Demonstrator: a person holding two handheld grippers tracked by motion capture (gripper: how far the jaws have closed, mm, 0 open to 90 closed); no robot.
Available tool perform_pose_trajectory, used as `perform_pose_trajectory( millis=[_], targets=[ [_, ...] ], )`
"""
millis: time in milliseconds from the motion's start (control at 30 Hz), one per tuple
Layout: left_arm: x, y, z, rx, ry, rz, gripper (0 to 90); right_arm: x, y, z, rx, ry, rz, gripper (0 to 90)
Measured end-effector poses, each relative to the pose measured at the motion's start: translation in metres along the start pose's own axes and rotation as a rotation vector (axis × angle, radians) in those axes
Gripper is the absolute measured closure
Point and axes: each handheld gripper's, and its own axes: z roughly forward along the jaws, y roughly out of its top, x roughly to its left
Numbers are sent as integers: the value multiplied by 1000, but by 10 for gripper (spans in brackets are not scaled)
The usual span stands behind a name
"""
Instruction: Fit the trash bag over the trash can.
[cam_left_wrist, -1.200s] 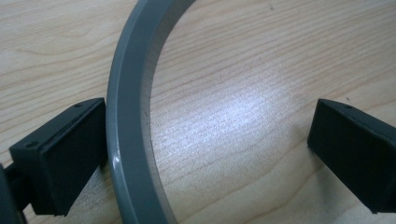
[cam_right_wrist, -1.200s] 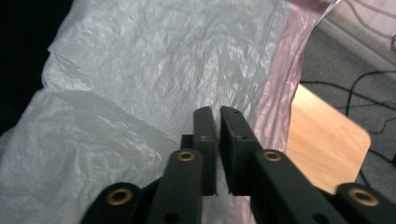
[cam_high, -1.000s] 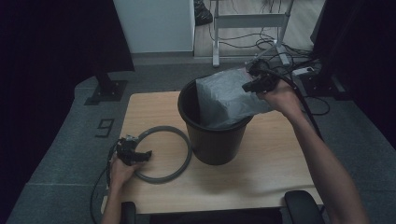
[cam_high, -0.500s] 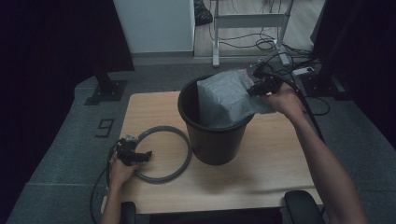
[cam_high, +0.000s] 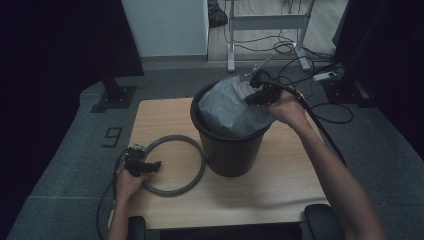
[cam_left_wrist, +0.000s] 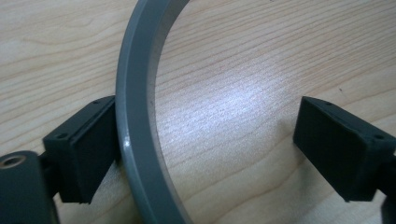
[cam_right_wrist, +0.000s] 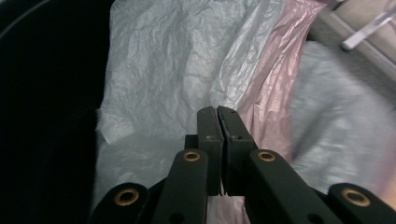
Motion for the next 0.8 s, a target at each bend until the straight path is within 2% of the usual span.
perform_pose_trajectory(
  millis=[133,300,467,633,800],
  targets=[
    [0,3,-7,-8,-2,2,111,5,0,5,6,17,-10,793],
    [-1,13,-20,-36,-12,7,138,-5,2,-15,-43,-7,27,623],
    [-5,28,-39,-41,-25,32,145,-17,0,-33,-67,-43,66,559],
    [-8,51,-64,-49,-37,59,147,-28,-7,-34,-28,-51,106,497],
    [-17,82,-95,-44,-53,114,148,-29,-17,-24,31,-30,112,522]
  ],
)
